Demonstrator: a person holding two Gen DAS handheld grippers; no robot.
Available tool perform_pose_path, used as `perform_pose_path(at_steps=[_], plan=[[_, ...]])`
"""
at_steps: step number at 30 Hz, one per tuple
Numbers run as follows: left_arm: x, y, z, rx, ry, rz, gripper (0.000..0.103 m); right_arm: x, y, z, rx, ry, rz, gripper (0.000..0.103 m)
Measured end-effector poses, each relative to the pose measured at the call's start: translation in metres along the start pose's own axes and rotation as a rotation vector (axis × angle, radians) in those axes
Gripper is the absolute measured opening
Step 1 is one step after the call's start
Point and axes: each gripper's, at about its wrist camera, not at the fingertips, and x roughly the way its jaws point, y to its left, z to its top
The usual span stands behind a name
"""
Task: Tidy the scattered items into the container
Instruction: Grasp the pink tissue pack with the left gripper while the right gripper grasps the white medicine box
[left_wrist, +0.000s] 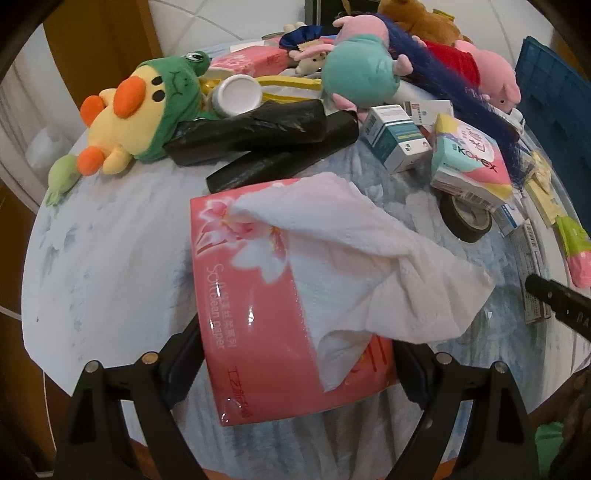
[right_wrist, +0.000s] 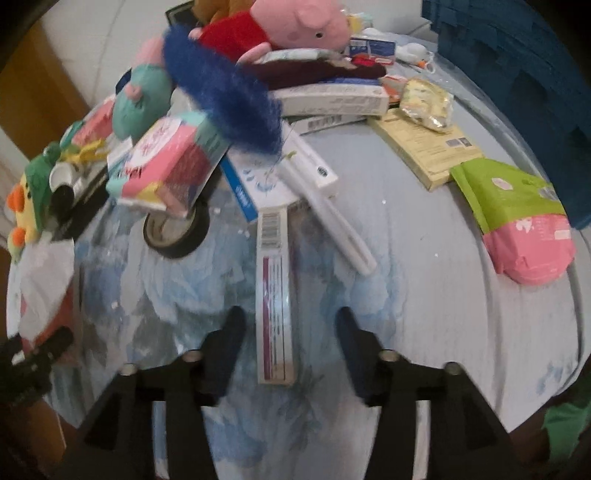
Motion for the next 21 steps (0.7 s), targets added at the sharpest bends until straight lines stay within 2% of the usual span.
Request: perform_pose_path(at_steps=[4,6,7,10,11,17,21], plan=[[0.003,-0.003,0.002,0.003,0.002,0.01,0.09,0.006,0.002,0.005,-0.001,-0.004,-0.018,0.055],[0.003,-0.004,0.003,0.009,0.003,0.017,0.09,0.01,0.009,0.004,-0.026,0.005,-0.042,0.036],[0.002,-0.005,0.003,0.011,0.001,0.018,0.09,0.011,0.012,0.003,-0.039,0.007,-0.056,0.031],[-0.002,-0.006,0.002,0.013,-0.004,0.01,0.089,0.01,0.018,0.0,-0.068,0.006,-0.083,0.025],[-0.003,-0.007,0.002,0.014,-0.006,0.007,0.088,0.009,0.018,-0.001,-0.072,0.006,-0.084,0.019],[-0.024,-0.014,0.005,0.027,-0.05,-0.016,0.088,-0.002,0.018,-0.012,-0.083,0.002,-0.069,0.018],[-0.043,-0.021,0.013,0.036,-0.09,-0.04,0.088,-0.026,0.016,-0.01,-0.094,-0.036,-0.045,0.018]])
